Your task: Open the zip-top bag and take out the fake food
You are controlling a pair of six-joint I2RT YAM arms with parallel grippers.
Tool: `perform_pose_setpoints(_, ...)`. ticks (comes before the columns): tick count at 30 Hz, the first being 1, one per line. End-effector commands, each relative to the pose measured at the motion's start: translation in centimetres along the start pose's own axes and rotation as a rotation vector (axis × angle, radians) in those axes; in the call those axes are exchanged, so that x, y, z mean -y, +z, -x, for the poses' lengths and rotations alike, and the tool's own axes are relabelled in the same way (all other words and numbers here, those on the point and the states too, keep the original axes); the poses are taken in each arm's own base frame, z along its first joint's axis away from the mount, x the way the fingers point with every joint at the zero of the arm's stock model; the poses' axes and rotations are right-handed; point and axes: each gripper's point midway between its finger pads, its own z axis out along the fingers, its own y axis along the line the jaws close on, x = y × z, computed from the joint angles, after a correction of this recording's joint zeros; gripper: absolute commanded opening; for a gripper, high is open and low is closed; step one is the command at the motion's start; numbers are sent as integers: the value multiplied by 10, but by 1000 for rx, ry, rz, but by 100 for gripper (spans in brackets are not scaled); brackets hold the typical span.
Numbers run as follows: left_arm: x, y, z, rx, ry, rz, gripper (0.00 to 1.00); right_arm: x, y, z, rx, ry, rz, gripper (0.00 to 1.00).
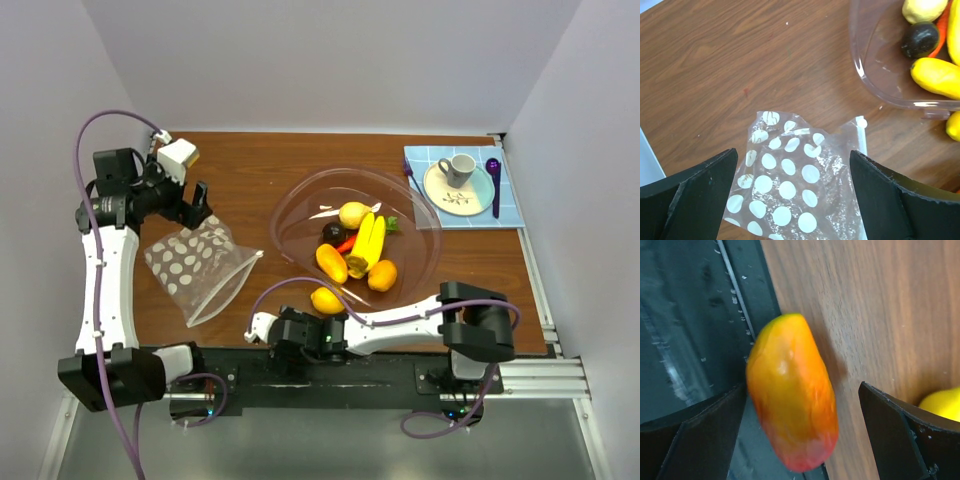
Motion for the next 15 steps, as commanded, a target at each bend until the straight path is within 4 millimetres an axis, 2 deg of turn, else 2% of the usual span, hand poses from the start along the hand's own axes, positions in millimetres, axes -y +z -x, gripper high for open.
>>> perform_pose_setpoints(1, 14, -8, 2, 19, 7, -38, 100, 0, 12, 6, 18, 49, 55, 96)
perform_pose_setpoints(2, 13, -8, 1, 21, 11, -31, 100, 1, 14, 5, 16, 57, 52, 92)
perform_pose_setpoints(5, 13, -5, -2, 25, 10, -25, 100, 17, 12, 14, 37, 96, 28, 56)
perform_pose_setpoints(6, 14, -4, -5, 24, 8, -31, 100, 23, 3, 25, 73, 109, 18, 31)
perform_pose_setpoints(8, 16, 1, -15, 4, 10, -29, 100, 47, -12, 47, 132, 124, -48, 0)
perform_pose_setpoints(9, 21, 4, -17, 0, 24, -24, 100, 59, -30, 65, 191, 141, -76, 0)
perform_pose_setpoints(10, 28, 7, -28, -8, 35, -20, 100, 78, -38, 73, 219, 160, -109, 0)
perform_pose_setpoints(11, 27, 10, -27, 2, 60, 17, 100, 94, -52, 89, 263, 183, -148, 0)
perform_pose_setpoints(12, 39, 15, -27, 4, 86, -7, 100, 109, -61, 97, 290, 205, -181, 0)
perform_pose_setpoints(13, 48, 19, -34, -7, 85, -29, 100, 137, -76, 104, 330, 250, -230, 0)
perform_pose_setpoints(15, 73, 28, -36, -7, 69, -124, 100, 177, -95, 115, 381, 326, -324, 0)
